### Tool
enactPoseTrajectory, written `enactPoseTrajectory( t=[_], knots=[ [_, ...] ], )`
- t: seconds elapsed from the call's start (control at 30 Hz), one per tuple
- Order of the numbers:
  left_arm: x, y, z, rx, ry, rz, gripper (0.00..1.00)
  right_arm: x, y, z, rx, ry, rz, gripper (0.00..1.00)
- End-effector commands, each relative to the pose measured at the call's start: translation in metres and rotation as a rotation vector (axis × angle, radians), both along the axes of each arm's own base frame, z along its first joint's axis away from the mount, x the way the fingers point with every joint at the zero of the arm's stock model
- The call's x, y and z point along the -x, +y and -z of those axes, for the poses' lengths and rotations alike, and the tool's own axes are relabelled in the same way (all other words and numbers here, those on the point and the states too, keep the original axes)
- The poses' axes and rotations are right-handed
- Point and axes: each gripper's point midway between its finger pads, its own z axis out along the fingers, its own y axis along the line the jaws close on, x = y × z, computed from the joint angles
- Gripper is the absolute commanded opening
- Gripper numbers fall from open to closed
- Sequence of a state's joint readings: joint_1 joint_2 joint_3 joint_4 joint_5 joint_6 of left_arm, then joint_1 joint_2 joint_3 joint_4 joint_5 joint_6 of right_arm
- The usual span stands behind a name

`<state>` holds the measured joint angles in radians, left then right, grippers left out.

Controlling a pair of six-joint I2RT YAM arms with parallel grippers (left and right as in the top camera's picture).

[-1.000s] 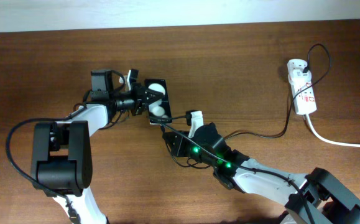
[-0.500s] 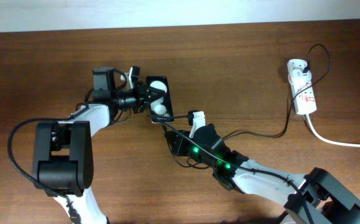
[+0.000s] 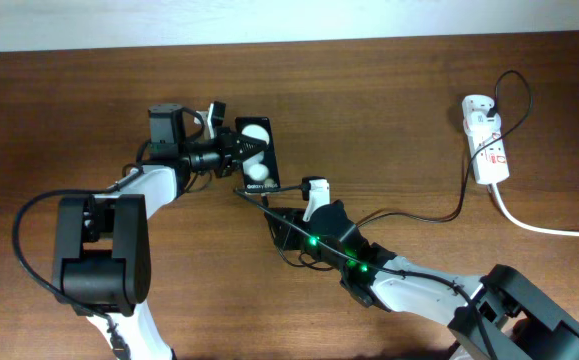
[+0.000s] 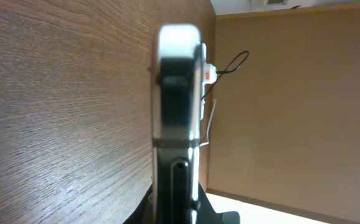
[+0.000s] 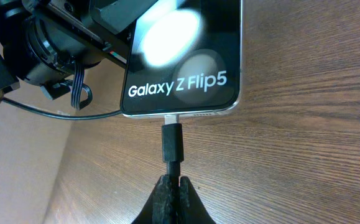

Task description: Plug charger to phone and switch on socket

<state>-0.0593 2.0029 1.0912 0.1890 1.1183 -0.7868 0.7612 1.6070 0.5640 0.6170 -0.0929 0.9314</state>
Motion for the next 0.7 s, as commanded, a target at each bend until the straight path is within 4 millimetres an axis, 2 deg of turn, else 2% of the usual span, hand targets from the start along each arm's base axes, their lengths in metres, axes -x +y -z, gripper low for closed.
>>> enactPoseTrajectory(
  t=[0.0, 0.07, 0.17, 0.23, 0.6, 0.63, 0.67],
  knots=[
    [0.031, -0.020, -0.019, 0.111, 0.020, 0.154, 0.00, -0.031, -0.022, -0.011, 0.029, -0.085, 0.161, 0.04],
    [0.031, -0.021, -0.019, 0.111, 0.019, 0.157, 0.00, -0.034, -0.021, -0.020, 0.003, -0.114, 0.170, 0.04],
    [0.033, -0.026, -0.029, 0.136, -0.041, 0.198, 0.00, -0.039, -0.026, -0.022, 0.011, -0.128, 0.211, 0.04],
    [0.032, -0.026, -0.028, 0.130, -0.057, 0.198, 0.00, -0.040, -0.025, -0.028, -0.011, -0.147, 0.212, 0.04],
    [0.035, -0.029, -0.029, 0.139, -0.050, 0.212, 0.00, -0.047, -0.034, -0.029, 0.006, -0.163, 0.272, 0.04],
    [0.037, -0.032, -0.029, 0.139, -0.050, 0.219, 0.00, -0.047, -0.034, -0.029, 0.007, -0.162, 0.272, 0.05],
    [0.037, -0.032, -0.029, 0.138, -0.050, 0.220, 0.00, -0.047, -0.034, -0.029, 0.007, -0.162, 0.272, 0.12]
  ],
)
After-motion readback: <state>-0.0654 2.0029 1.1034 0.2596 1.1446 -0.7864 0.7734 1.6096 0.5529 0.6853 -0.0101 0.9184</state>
